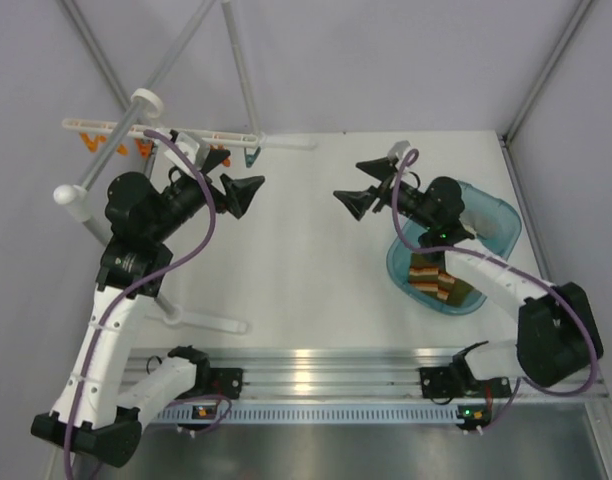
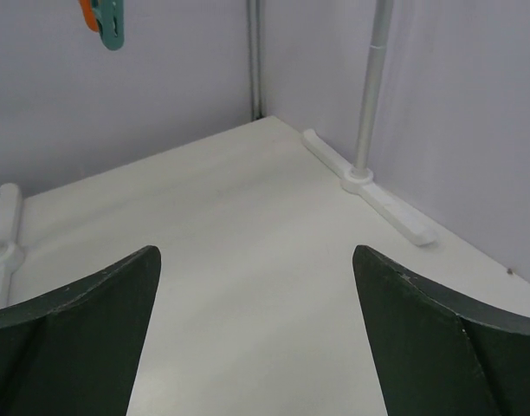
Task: Clip the socks to the hanger
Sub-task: Open the clamp at the hanger.
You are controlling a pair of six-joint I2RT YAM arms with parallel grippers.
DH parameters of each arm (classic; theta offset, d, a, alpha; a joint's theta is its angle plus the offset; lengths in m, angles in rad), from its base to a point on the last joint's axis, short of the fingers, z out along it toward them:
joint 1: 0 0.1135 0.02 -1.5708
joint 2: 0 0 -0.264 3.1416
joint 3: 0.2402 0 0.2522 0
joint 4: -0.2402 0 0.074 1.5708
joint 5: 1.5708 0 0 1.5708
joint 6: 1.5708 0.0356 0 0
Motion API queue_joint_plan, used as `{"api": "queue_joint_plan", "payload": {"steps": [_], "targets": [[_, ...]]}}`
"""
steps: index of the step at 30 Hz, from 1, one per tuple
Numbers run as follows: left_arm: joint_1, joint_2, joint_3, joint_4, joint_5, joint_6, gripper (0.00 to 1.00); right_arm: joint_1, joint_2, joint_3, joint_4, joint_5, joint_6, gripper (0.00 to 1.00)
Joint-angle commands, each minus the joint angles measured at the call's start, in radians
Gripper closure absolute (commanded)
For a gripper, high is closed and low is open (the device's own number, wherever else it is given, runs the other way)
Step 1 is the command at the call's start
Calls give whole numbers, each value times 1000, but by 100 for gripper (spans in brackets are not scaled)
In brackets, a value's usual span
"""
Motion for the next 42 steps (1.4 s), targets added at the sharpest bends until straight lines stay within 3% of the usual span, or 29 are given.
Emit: {"api": "queue_joint_plan", "payload": {"steps": [1,5,10,14,20,29,42], "targets": [[-2,23,22,175,14,-32,8,81,110,119,274,-23,-11,9],[-11,-9,-47,251,-116,-34,12,166,310,249,403,-2,-12,15],[-18,-75,-148,267,-154,-32,21,210,510,469,495,17,66,18],[-21,-102,-193,264,-176,14,21,247,659,585,557,-21,119,22],[-23,-103,-198,230,-196,31,19,288,747,641,646,-81,164,22],[-26,-125,-259,230,-207,138,19,313,819,739,678,-38,195,22],[-31,-109,-245,252,-260,118,18,334,854,785,656,-57,198,35]]}}
